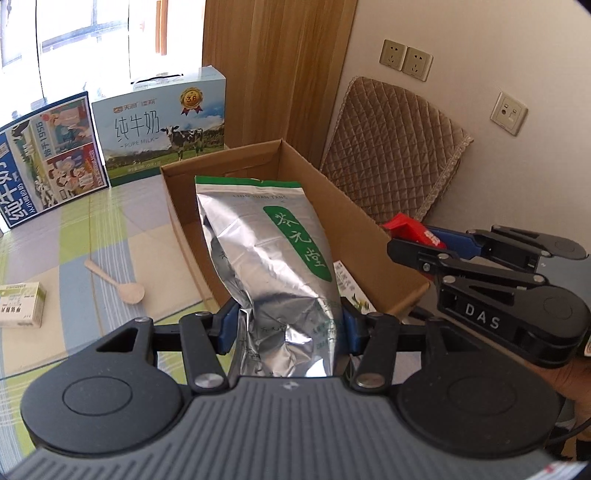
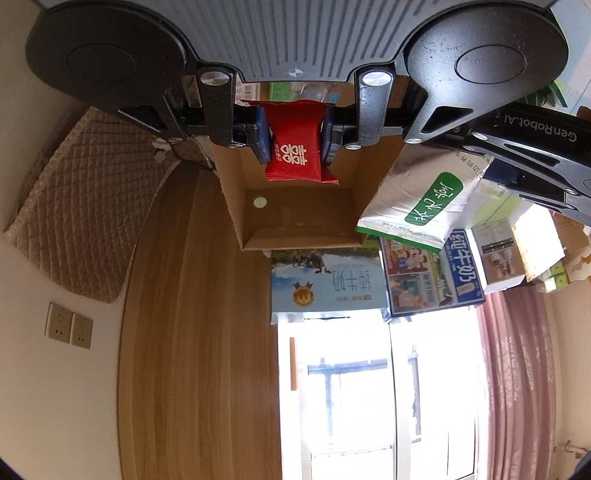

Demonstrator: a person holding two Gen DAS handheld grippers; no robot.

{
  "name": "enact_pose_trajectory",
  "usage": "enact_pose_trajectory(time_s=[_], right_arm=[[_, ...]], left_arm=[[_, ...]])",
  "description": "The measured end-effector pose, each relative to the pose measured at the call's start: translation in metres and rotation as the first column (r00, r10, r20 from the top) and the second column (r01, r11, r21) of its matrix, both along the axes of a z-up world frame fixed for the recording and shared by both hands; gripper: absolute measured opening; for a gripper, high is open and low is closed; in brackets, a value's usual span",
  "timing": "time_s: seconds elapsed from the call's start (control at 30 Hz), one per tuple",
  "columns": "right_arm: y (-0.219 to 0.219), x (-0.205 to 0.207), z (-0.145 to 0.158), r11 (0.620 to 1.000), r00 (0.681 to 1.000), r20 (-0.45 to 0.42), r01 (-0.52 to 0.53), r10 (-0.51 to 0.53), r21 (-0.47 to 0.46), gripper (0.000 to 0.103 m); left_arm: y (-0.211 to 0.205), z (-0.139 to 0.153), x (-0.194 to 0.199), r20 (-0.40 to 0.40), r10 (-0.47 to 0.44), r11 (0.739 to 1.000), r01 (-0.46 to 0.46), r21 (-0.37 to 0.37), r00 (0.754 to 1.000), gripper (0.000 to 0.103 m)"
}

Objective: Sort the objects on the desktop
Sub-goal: 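Open the left tool to drop the snack bag while the right tool releases the packet into the box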

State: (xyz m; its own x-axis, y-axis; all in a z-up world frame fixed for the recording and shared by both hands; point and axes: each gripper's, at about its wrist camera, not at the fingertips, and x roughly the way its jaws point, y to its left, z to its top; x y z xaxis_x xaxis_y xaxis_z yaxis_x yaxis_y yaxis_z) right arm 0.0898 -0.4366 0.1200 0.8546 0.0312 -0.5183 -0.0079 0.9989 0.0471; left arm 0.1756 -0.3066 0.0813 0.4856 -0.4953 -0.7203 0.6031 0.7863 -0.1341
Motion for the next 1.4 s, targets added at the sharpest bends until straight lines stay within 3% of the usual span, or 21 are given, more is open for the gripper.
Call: enact_pose_trajectory(time_s=[0.4,0.57,1.07,1.2,1.4], right_arm=[[-0.020,0.047,-0.021,0.999,0.999,-0.048,0.023,-0.022,0.025,0.025],[-0.023,0.058,-0.027,0.999,0.998,-0.058,0.027,-0.026,0.029,0.025],[-0.020,0.066,-0.039,0.998,0.997,-0.070,0.023,-0.019,0.050,0.026],[-0.025,0.066,-0.036,0.995,0.997,-0.061,0.046,-0.041,0.092,0.052],[-0.024,0.059,-0.030,0.994,0.997,-0.065,0.056,-0.050,0.089,0.054]], left_arm=[[-0.028,-0.019,0.049,-0.016,0.003,1.000,-0.003,-0.019,1.000,0.049],[-0.023,-0.027,0.062,-0.006,0.034,0.999,-0.034,-0.032,0.999,0.056],[0.009,-0.033,0.055,0.007,0.079,0.997,-0.079,-0.016,0.997,0.061],[0.018,-0.031,0.052,0.013,0.091,0.996,-0.091,-0.012,0.996,0.062],[0.034,-0.032,0.045,0.012,0.112,0.994,-0.112,-0.008,0.994,0.064]])
